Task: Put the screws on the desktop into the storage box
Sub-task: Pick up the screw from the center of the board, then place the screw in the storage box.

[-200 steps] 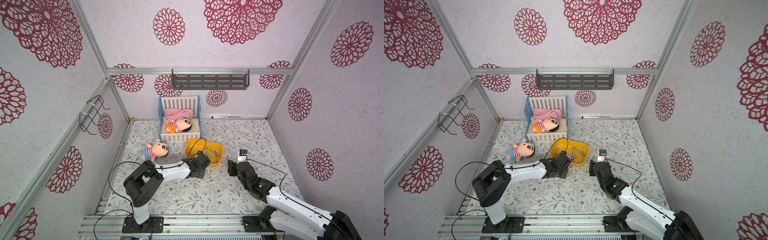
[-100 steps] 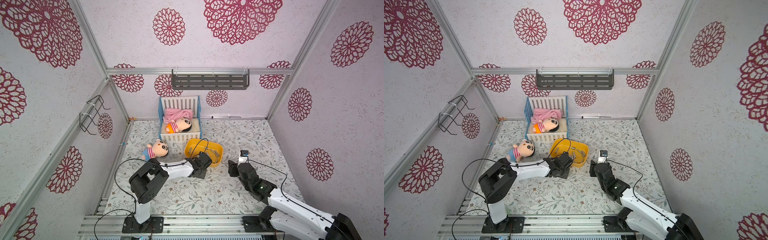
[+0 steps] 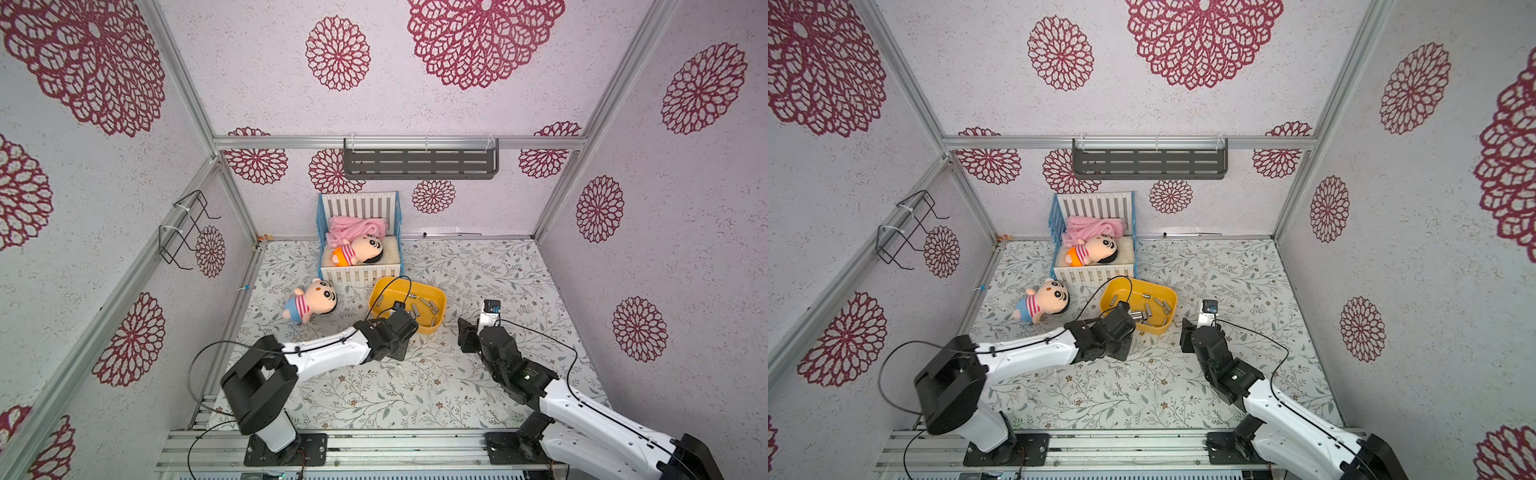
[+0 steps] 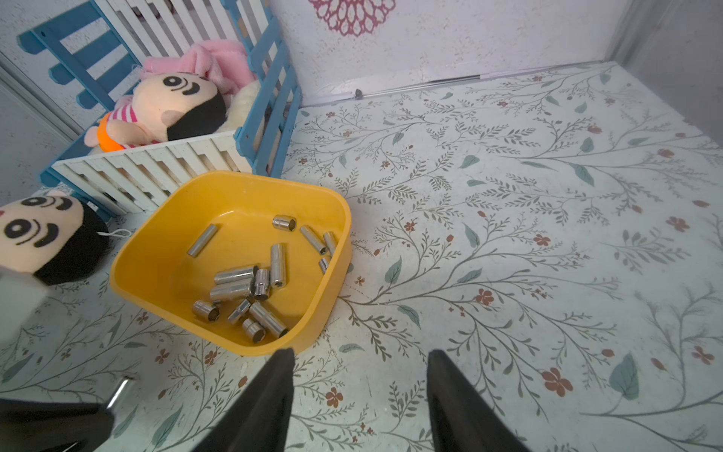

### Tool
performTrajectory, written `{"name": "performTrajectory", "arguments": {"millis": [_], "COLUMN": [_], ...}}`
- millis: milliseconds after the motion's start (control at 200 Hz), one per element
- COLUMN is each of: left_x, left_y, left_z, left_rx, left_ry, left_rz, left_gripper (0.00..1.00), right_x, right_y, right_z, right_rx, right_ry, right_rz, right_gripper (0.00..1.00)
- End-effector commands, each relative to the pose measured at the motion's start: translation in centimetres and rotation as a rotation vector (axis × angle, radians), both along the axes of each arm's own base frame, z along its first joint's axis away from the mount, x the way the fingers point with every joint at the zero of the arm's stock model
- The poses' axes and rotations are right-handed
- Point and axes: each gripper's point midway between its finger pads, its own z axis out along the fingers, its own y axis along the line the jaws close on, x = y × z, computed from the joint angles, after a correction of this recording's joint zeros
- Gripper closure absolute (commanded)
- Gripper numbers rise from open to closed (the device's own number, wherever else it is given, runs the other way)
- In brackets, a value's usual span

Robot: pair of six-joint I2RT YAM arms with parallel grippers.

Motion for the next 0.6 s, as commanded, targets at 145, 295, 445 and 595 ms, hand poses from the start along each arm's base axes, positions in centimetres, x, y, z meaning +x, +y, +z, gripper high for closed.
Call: {"name": "performTrajectory", "arguments": {"millis": [145,295,445,595], "left_x": [5.3,9.3,11.6,11.9], "left_y": [-3.6,-4.6,-3.7,-3.5], "left_z": [7.4,5.2,2.4,2.5], "left_rx": [-0.188,-0.153,-0.132,-0.132], "left_ry": [-0.188,-0.154,-0.097,-0.11], "left_rz": [0.057,0.087,0.116,0.117], "left_gripper": [0.93,0.93,0.86,0.47], "right_x": [-0.2,-0.4,-0.5,-0.5], "right_y": [-1.1,-1.4,-0.7,-0.6], "right_z": [2.1,2.1,1.9,2.0], "right_rx": [0.042,0.045,0.063,0.059], "right_ry": [-0.085,-0.096,-0.099,-0.109], "right_rz": [-0.032,-0.034,0.003,0.015], "right_gripper": [0.41,0.4,0.39,0.37]}}
